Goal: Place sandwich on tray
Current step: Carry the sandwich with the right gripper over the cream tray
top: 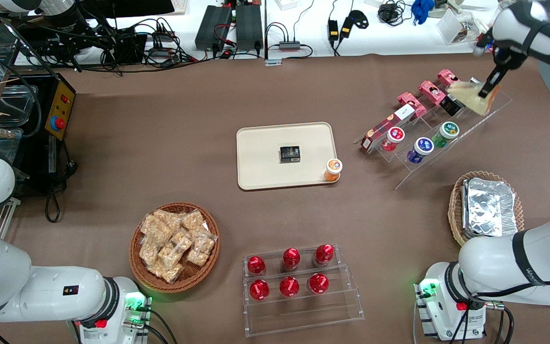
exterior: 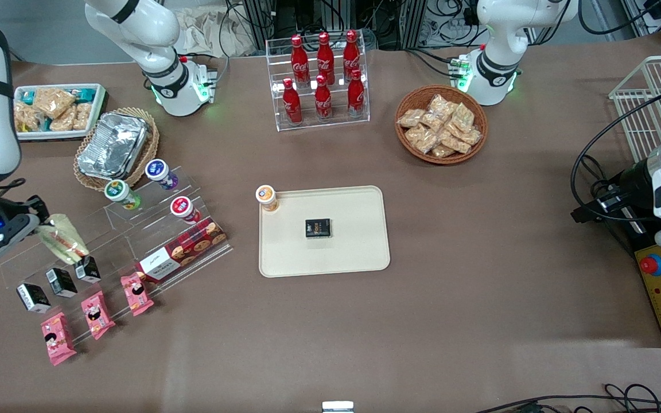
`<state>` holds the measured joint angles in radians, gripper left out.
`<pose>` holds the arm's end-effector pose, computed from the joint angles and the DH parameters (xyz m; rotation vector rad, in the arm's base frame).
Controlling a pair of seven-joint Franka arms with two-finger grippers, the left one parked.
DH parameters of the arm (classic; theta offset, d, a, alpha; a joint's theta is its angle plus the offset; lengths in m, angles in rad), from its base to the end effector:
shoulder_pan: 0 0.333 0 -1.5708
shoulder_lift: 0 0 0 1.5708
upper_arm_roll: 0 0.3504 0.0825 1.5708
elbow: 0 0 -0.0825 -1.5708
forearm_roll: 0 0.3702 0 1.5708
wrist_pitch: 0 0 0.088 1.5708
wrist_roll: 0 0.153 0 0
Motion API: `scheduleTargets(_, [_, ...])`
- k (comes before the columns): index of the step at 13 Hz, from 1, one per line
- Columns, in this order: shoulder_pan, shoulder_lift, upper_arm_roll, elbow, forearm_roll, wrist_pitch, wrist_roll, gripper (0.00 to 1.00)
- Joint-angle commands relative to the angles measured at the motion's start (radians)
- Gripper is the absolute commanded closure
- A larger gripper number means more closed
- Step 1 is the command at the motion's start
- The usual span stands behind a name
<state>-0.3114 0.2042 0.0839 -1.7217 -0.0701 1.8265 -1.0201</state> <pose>0.5819 -0.1468 0.4476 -2.8657 -1.2333 0.1703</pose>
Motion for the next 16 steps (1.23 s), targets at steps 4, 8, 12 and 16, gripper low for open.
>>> scheduleTargets(4, [0.22, 0.07, 0.005, 0.234, -0.01, -0.104, 0.005, 0.86])
scheduleTargets(8, [0.478, 0.096, 0.004, 0.234, -0.011, -0.032, 0.101, 0.86])
scheduleTargets(12, [0.662, 0.204, 0.004, 0.235, -0.019, 0.13, 0.218, 0.86])
scheduleTargets(16, [0.719, 0.371, 0.004, 0.234, -0.013, 0.371, 0.224, 0.86])
